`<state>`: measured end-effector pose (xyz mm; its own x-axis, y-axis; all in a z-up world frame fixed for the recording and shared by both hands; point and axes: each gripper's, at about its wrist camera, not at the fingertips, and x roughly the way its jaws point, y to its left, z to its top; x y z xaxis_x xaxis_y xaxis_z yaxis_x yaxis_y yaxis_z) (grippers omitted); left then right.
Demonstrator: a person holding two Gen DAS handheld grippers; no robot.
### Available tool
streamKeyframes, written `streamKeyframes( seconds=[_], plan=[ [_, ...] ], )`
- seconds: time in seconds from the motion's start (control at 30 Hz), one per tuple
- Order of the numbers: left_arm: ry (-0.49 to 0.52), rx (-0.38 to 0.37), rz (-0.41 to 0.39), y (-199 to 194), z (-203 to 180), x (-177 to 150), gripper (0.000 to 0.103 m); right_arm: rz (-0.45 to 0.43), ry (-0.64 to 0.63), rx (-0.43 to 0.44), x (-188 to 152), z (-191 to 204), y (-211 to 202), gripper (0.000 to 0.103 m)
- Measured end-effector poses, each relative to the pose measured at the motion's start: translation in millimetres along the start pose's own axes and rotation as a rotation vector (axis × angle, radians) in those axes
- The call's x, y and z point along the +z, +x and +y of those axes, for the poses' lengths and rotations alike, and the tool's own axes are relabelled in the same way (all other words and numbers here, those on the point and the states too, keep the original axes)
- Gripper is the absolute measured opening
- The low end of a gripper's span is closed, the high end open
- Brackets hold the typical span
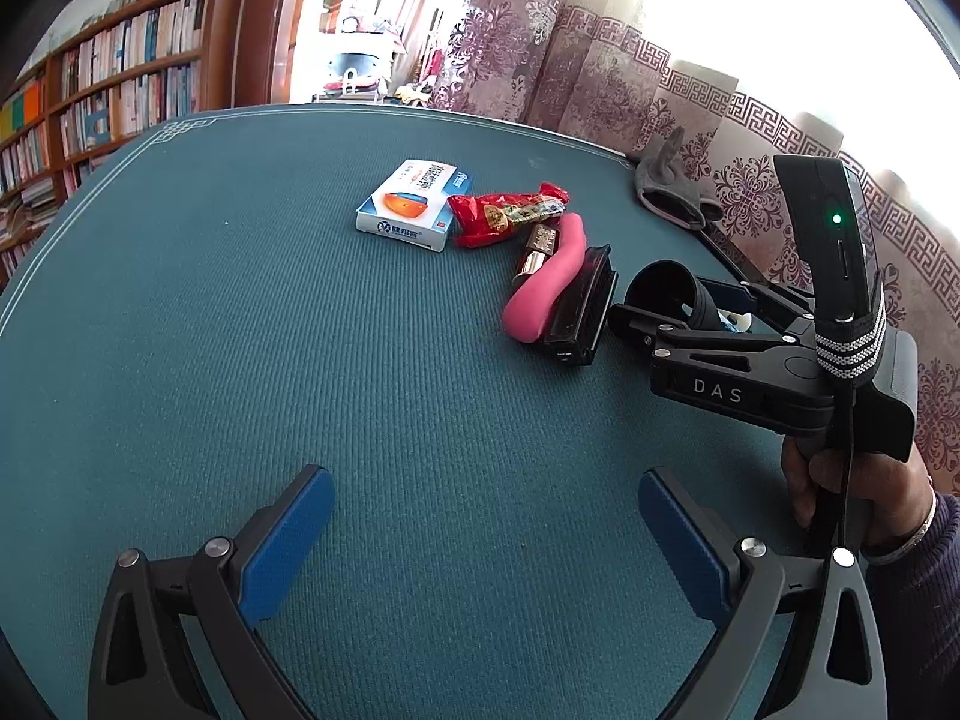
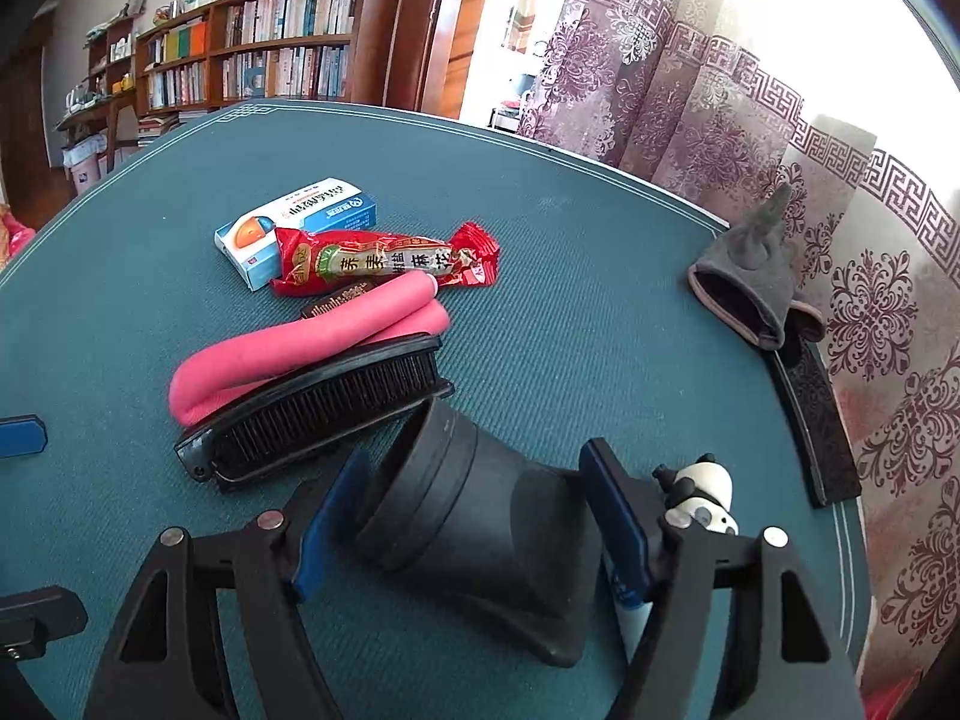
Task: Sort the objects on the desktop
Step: 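Grasp the black funnel-shaped nozzle with the right tool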
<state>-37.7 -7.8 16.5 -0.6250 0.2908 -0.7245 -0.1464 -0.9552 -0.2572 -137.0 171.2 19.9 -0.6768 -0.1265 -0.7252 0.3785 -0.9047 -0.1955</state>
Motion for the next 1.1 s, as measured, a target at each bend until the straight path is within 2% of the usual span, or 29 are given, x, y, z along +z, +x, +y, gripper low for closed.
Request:
streamKeyframes(
  seconds=[0.1, 0.2, 0.27, 0.33, 0.43, 0.67, 0.7, 0.77, 0.83, 0.97, 1.1],
  plan=[
    [-0.001, -0.003, -0.002, 0, 1, 0, 0.103, -0.001, -0.006, -0.016, -3, 6, -7, 0.072],
    [-0.005, -0.01, -0.004, -1, 2, 0, 0.103, 0.006, 0.01, 0.005, -10, 11, -18, 0.071],
    [-0.005, -0.01, -0.004, -1, 1, 0, 0.103, 0.013, 0.042, 0.04, -17, 13, -29, 0.068],
    [-0.005, -0.009, -0.005, -1, 1, 0, 0.103, 0.009, 0.107, 0.095, -24, 12, -44, 0.058],
    [-0.002, -0.006, -0.004, -1, 1, 0, 0.103, -0.003, 0.176, 0.165, -34, 12, -65, 0.051],
    [-0.003, -0.002, -0.007, -1, 3, 0, 0.103, -0.001, 0.231, 0.254, -53, 17, -91, 0.046],
    [-0.006, -0.006, -0.009, -1, 4, 0, 0.103, -0.003, 0.212, 0.251, -56, 20, -95, 0.048],
    [-0.009, -0.01, -0.01, -2, 4, 0, 0.103, 0.007, 0.172, 0.245, -64, 27, -102, 0.057],
    [-0.008, -0.009, -0.01, -1, 4, 0, 0.103, 0.005, 0.133, 0.221, -74, 32, -110, 0.082],
    [-0.006, -0.005, -0.009, -1, 4, 0, 0.103, -0.01, -0.008, 0.134, -91, 43, -127, 0.082],
    [-0.006, -0.004, -0.009, -1, 3, 0, 0.103, -0.012, -0.221, 0.037, -99, 62, -129, 0.082]
  ],
)
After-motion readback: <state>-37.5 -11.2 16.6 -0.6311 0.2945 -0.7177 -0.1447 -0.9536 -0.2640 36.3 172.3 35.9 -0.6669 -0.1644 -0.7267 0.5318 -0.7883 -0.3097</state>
